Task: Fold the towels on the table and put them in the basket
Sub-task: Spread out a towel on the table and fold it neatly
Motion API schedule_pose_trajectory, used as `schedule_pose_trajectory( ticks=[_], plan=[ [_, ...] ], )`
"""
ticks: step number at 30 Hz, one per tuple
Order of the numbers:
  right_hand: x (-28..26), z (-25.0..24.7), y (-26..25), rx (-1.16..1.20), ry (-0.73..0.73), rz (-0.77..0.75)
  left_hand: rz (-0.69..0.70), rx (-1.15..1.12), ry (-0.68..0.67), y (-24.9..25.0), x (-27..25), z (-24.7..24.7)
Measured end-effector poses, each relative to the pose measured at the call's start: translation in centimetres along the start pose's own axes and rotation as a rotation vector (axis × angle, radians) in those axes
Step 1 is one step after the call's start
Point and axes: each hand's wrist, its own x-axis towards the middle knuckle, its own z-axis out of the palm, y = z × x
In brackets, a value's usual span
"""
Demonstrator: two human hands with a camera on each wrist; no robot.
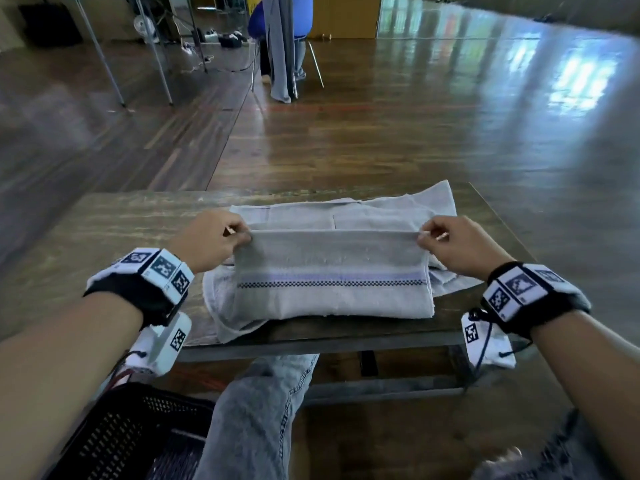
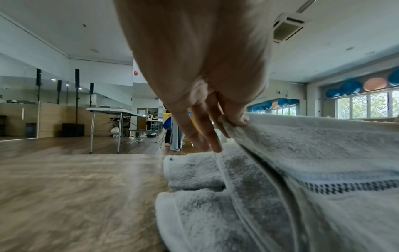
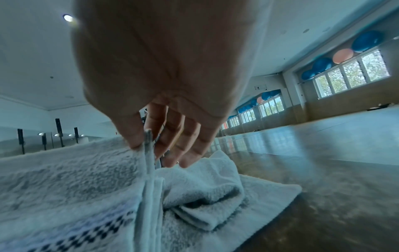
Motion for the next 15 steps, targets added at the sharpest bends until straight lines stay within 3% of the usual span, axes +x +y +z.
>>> schedule_pose_trajectory(
  ticks=[3, 8, 15],
  plan=[
    [1.9, 1.1, 0.1, -0.062, -0.027, 0.039, -0.017, -0.021, 0.001, -0.5, 1.6, 1.2],
    [2.4, 2.7, 0.5, -0.039, -0.164, 0.056, -0.092, -0.041, -0.121, -1.4, 2.2, 2.3],
    [1.3, 2.3, -0.3, -0.025, -0.095, 0.025, -0.056, -0.005, -0.087, -0.3, 1.7, 0.9]
  ],
)
